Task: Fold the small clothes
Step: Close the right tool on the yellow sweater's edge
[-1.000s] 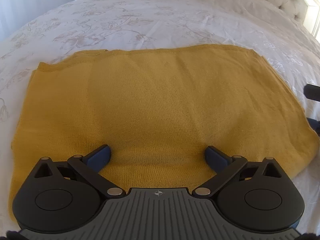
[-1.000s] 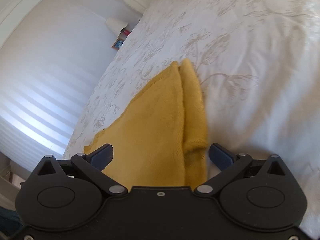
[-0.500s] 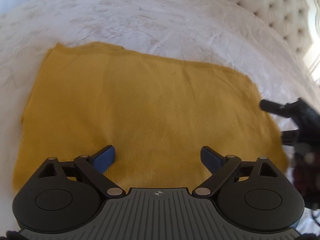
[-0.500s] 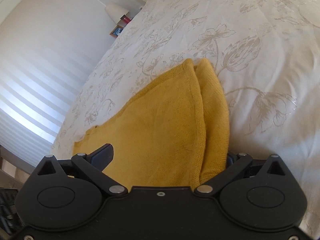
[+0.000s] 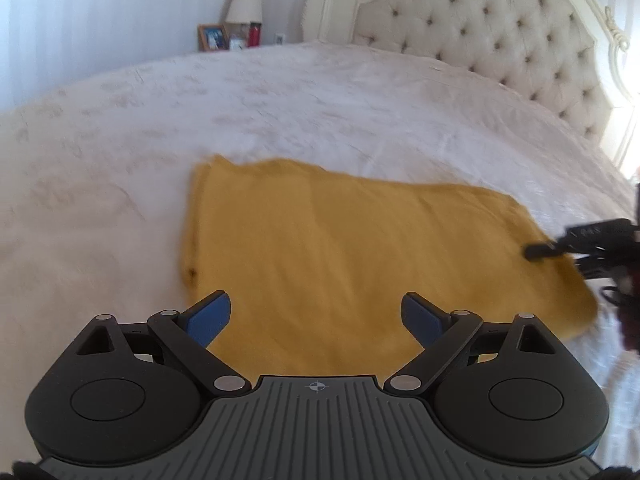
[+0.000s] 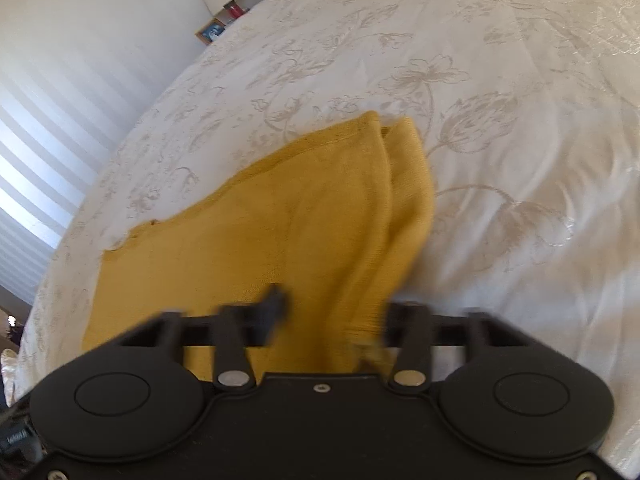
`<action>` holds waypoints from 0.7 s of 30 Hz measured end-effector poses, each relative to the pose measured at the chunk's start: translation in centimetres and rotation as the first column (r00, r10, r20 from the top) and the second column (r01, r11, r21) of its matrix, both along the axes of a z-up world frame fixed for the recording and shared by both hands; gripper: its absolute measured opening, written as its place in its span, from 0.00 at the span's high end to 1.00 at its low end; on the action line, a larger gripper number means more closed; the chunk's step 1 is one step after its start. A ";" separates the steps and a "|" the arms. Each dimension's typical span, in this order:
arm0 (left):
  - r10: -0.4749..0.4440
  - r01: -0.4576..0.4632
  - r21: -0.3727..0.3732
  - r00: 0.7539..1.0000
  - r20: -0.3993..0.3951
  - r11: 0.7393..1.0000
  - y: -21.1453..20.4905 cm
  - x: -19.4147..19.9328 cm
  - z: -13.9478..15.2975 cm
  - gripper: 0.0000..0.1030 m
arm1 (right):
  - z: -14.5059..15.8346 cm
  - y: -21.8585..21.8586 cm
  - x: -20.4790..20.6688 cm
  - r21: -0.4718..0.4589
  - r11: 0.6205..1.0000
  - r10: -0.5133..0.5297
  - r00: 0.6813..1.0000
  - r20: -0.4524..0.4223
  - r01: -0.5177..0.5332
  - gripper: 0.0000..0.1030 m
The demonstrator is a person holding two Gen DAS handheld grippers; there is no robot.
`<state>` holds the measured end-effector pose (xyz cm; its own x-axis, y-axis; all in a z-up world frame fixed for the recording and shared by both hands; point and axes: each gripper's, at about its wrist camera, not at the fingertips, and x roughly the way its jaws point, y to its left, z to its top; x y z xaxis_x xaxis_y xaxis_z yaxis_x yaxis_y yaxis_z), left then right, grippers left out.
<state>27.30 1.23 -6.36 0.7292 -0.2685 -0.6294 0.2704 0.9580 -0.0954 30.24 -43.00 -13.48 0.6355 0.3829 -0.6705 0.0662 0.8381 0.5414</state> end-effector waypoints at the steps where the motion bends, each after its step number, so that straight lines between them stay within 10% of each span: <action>1: -0.002 0.002 0.005 1.000 0.017 1.000 0.4 0.5 0.3 0.10 | 0.1 0.2 0.0 0.001 1.000 0.006 1.000 0.000 -0.006 0.69; 8: 0.052 -0.050 -0.045 0.998 0.046 0.998 4.5 1.9 0.2 0.10 | 4.4 4.3 -0.5 -0.166 0.986 0.001 0.998 0.061 0.009 0.71; 21: 0.105 -0.116 -0.229 0.993 -0.057 0.967 9.8 3.7 0.4 0.10 | 10.9 18.3 1.9 -0.099 0.978 0.200 0.963 0.179 -0.185 0.81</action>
